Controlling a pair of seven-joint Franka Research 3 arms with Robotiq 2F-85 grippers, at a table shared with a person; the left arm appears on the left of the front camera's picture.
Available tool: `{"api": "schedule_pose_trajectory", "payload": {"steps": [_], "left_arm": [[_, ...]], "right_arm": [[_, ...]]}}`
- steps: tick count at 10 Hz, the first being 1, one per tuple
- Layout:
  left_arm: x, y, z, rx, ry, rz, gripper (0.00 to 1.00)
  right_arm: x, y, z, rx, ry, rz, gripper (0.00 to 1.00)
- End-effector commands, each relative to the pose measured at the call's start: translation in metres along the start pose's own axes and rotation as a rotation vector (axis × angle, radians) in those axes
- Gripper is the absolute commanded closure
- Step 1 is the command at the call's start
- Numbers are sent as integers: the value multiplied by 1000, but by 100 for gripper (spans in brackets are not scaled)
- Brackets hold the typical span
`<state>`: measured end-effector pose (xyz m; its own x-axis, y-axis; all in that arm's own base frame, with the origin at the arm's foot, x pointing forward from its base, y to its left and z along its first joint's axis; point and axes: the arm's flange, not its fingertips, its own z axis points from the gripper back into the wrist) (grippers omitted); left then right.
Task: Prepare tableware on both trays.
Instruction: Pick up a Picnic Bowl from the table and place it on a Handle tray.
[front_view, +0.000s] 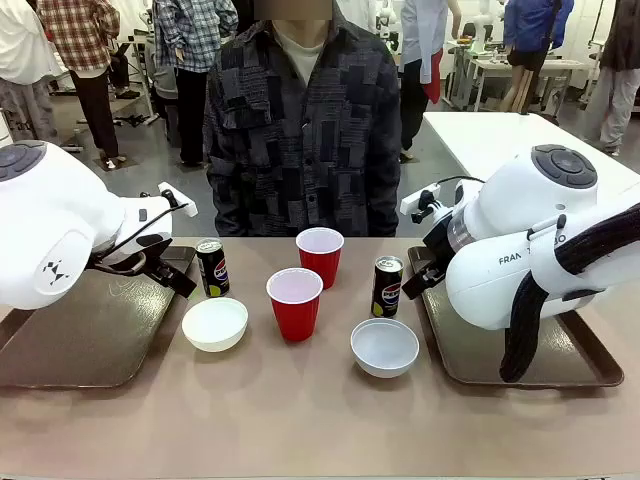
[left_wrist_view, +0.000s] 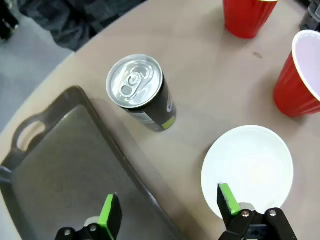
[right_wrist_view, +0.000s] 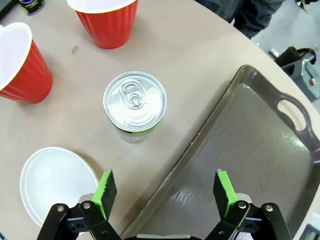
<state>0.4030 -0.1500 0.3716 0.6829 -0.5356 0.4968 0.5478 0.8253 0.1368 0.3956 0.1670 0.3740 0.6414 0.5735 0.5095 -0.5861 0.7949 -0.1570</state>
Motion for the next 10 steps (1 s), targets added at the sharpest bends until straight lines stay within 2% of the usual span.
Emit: {"api": "schedule_pose_trajectory", "payload": {"steps": [1,10], "left_arm": [[0,0,0,0,0,0,0],[0,0,0,0,0,0,0]], "right_arm": [[0,0,0,0,0,0,0],[0,0,0,0,0,0,0]]}}
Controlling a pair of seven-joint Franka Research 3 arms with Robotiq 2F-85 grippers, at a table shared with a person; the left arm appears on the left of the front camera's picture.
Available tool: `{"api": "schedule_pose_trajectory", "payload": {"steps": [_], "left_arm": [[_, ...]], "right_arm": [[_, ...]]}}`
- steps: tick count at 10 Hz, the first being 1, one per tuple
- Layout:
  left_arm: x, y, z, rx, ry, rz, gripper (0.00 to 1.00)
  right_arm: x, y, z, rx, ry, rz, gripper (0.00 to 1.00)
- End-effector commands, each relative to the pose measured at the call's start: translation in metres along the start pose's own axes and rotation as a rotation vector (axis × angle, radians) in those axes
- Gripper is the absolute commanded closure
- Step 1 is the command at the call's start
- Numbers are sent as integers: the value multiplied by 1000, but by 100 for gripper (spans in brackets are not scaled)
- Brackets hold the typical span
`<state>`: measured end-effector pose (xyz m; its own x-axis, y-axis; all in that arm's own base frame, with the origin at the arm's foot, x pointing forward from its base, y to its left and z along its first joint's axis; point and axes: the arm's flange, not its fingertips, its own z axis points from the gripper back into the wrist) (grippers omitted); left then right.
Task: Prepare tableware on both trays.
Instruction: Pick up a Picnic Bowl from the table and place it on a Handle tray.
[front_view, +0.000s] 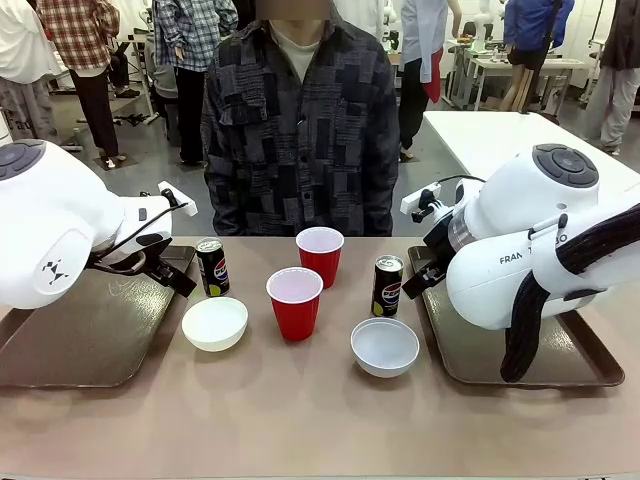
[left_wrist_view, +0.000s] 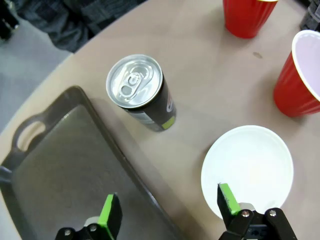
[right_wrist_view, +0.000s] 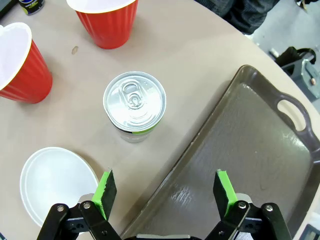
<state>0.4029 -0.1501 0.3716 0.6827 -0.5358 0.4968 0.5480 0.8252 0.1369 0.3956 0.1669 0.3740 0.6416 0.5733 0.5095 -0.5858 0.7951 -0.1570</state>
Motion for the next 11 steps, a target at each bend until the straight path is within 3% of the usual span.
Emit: {"api": "schedule_pose_trajectory", "payload": {"steps": [1,3,6,8,11], "left_arm": [[0,0,0,0,0,0,0],[0,0,0,0,0,0,0],[-26,-21,74,-107,67,-41,0],[-52,-36,114,-154,144,-75,0],[-92,-54,142,-129,226,-69,0]], "right_arm": [[0,0,0,0,0,0,0],[0,0,0,0,0,0,0],[-24,26,61,-46,90,-16,0],[-61,45,109,-28,174,-100,0],[-121,69,151,-25,271,-188,0]]}}
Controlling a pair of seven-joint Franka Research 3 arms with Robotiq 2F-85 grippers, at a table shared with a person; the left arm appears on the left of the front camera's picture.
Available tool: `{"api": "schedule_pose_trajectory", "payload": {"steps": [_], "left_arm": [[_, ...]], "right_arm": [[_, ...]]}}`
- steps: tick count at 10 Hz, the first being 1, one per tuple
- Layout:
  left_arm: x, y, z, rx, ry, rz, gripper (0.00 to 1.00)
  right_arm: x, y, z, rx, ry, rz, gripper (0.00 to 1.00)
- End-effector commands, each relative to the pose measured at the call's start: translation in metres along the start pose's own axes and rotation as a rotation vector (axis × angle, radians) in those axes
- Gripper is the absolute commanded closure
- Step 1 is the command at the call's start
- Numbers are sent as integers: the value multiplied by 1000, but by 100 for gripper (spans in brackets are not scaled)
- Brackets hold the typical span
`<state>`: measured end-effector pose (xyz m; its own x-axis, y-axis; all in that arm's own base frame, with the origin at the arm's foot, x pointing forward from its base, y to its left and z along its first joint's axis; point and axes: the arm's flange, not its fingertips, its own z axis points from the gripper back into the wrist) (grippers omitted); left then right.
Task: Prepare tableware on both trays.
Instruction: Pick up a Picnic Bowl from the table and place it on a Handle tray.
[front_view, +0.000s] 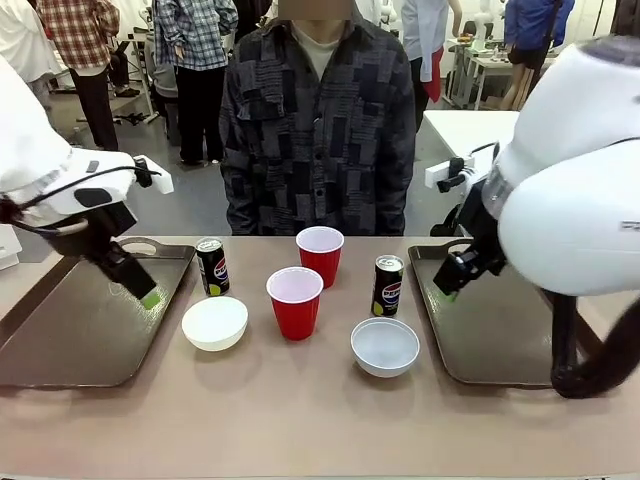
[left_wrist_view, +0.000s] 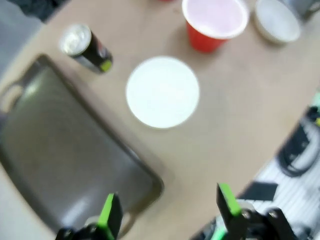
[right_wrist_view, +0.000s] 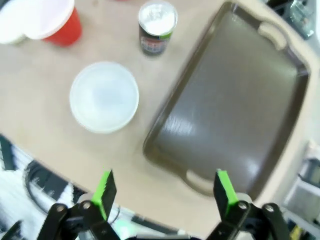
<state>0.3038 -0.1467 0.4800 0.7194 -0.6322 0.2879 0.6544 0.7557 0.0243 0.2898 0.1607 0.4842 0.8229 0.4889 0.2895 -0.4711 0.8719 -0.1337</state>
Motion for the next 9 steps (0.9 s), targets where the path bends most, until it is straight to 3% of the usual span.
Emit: {"api": "schedule_pose_trajectory", "payload": {"steps": [1,2,3,4,7,8,9], "left_arm": [[-82,-27,-16,35,1,13,0],[-83,-26,-16,82,-9,42,0],[-72,-20,-21,168,-84,79,0],[-13,-8,23,21,9,7,0],[-13,-8,23,21,9,7,0],[-11,-8,26,55,-3,25,0],[-19,22,46,-129,-78,117,0]], "right_arm": [[-122,14,-25,16,30,-75,0],[-128,9,-30,-17,38,-93,0],[-114,0,-40,-198,10,-104,0],[-28,3,30,-8,50,-51,0],[-31,1,36,-60,43,-70,0],[-24,-8,26,20,76,-104,0],[-33,-33,39,151,39,-191,0]]}}
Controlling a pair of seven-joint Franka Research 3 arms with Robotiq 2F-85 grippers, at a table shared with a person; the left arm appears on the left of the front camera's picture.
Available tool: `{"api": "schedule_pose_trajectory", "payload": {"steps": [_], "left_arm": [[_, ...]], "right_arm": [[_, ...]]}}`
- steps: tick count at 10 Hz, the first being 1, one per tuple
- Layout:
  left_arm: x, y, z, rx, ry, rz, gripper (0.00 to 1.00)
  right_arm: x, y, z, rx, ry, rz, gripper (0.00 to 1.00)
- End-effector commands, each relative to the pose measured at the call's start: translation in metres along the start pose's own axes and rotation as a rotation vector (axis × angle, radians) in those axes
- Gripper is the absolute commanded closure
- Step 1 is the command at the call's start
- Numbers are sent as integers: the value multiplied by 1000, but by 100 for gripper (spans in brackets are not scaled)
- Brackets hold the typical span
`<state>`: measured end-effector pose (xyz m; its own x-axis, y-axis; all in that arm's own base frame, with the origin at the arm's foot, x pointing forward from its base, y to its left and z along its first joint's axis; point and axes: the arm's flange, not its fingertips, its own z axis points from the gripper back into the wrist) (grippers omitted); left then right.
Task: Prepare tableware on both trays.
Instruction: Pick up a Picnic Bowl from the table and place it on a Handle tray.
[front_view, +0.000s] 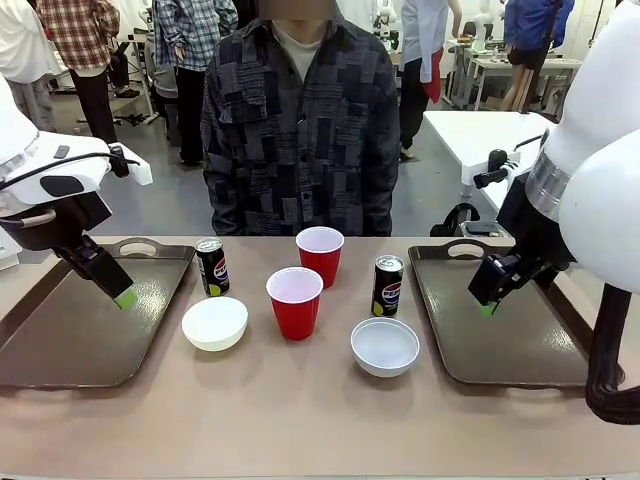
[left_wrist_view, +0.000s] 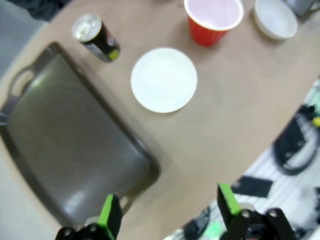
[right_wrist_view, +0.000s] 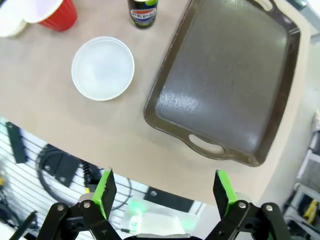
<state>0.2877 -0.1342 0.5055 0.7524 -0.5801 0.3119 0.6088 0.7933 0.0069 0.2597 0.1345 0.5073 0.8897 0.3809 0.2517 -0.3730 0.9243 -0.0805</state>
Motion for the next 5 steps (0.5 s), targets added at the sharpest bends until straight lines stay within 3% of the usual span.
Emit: {"api": "schedule_pose_trajectory", "payload": {"steps": [1,3,5], "left_arm": [[-15,49,29,-293,-105,130,0],[-32,90,37,-538,-241,262,0],[-56,128,46,-638,-297,401,0]], "right_arm": [[-11,-51,22,268,-40,-156,0],[-35,-107,43,568,-150,-280,0],[-76,-163,61,765,-293,-390,0]]}}
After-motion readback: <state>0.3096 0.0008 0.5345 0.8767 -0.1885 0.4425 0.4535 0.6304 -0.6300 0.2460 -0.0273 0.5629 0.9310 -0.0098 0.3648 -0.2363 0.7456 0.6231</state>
